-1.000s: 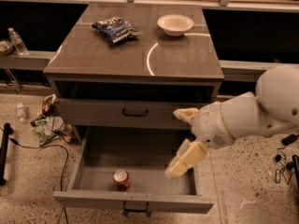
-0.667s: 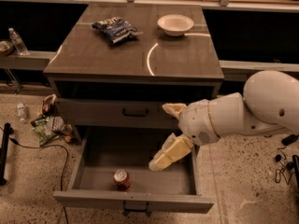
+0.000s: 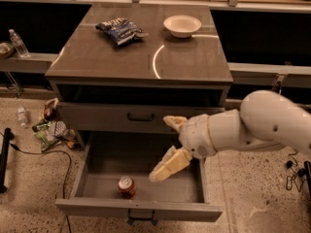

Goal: Pick coke can from middle drawer and place on counter

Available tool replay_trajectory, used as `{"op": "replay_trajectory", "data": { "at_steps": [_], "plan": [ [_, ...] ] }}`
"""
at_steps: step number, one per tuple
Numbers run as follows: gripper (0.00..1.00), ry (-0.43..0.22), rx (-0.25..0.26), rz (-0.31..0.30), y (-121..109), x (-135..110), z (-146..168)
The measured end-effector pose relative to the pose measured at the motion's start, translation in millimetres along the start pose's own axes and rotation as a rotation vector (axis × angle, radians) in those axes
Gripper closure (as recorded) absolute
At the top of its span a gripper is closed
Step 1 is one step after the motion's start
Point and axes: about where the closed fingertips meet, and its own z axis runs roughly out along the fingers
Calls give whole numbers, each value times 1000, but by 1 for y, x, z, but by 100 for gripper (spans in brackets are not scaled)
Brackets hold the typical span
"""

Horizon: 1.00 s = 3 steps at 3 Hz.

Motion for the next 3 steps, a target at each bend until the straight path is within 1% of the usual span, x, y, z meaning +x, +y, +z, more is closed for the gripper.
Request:
{"op": "replay_trajectory", "data": {
  "at_steps": [1, 2, 3],
  "plan": [
    [0, -95, 4, 27, -11, 43, 47],
    [0, -145, 20, -3, -33, 89, 95],
    [0, -144, 20, -4, -33, 89, 95]
  ]
}}
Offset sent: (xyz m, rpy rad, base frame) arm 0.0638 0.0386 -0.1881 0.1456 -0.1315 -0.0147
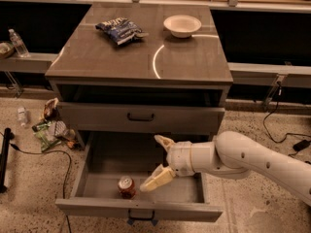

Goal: Pick coke can from middle drawer and place on counter

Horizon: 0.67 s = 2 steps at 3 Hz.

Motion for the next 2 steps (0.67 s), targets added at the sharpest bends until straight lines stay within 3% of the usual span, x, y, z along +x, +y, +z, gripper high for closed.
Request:
{"op": "replay_trajectory", "data": {
  "at_steps": [2],
  "plan": [
    [0, -71, -21, 50, -25, 64, 46]
  ]
}}
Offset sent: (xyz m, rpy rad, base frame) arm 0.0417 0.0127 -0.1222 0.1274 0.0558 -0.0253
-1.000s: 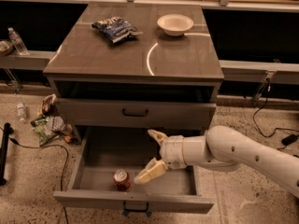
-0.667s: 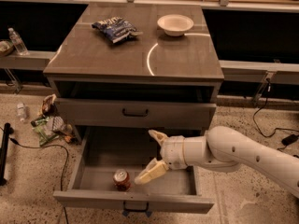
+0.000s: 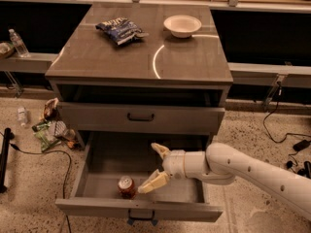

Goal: Pick coke can from middle drawer and place on counter

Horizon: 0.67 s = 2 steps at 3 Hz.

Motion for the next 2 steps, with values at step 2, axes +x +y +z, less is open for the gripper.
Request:
{"op": "replay_trajectory", "data": {
  "at_steps": [2],
  "plan": [
    [0, -10, 11, -28, -41, 61, 47]
  ]
}}
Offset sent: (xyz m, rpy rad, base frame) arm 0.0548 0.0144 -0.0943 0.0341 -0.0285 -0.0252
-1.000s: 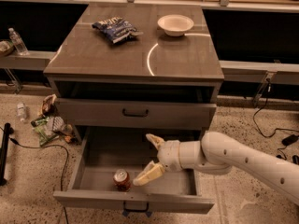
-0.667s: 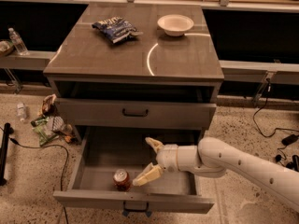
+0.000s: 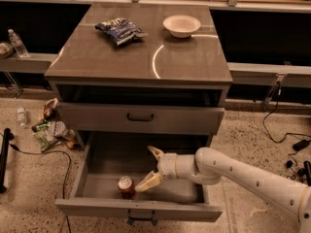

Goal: Pick coke can from middle drawer and place on counter

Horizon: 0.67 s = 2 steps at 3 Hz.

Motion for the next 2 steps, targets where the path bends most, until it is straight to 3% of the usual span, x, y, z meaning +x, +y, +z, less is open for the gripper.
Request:
{"op": "replay_trajectory", "data": {
  "at_steps": [2],
  "plan": [
    [0, 135, 14, -107, -8, 35, 40]
  ]
}}
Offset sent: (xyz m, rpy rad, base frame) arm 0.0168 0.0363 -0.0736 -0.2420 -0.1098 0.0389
